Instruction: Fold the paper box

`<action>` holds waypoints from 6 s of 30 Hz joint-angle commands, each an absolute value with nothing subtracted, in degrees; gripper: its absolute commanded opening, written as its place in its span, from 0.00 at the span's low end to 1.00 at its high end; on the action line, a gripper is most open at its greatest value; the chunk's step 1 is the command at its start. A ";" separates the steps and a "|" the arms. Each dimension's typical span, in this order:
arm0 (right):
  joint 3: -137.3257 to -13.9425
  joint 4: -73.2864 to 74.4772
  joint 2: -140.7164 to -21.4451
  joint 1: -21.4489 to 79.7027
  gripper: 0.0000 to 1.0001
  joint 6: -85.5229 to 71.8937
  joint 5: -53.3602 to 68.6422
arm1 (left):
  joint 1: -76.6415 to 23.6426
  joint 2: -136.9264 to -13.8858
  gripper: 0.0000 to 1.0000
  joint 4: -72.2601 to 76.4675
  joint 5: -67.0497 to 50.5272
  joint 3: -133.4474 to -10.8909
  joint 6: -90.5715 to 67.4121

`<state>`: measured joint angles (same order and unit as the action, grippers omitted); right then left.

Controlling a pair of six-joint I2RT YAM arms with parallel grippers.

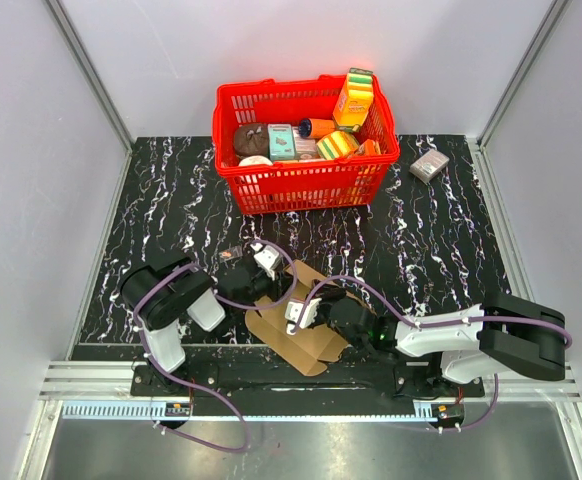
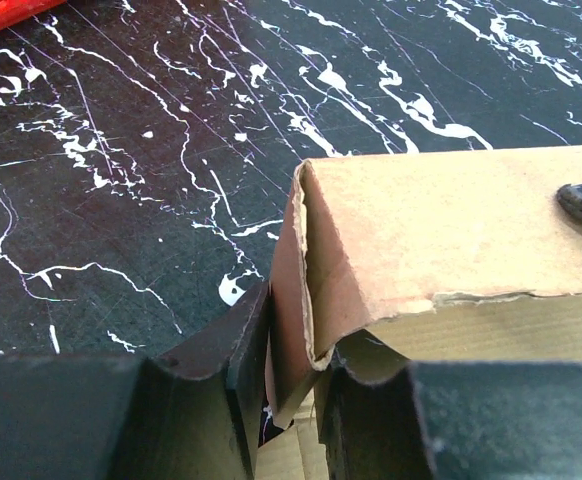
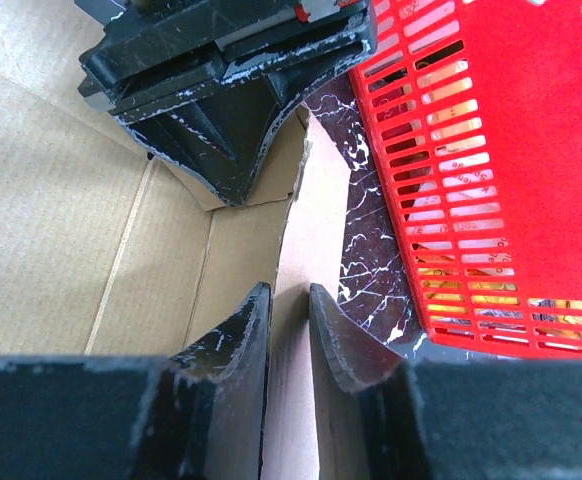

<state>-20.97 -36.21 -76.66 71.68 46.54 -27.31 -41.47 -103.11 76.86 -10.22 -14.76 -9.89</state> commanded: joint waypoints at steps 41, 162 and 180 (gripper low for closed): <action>-21.18 -30.14 -56.25 72.86 0.16 18.12 -19.67 | -46.85 -101.25 0.00 94.75 1.58 -14.41 -6.33; -31.45 -26.99 -72.25 54.67 0.18 -11.78 -10.28 | -48.60 -103.01 0.00 95.45 10.98 -19.25 3.60; -35.95 2.35 -51.51 54.58 0.43 -26.78 -29.17 | -49.57 -97.83 0.00 91.42 39.80 -15.21 1.94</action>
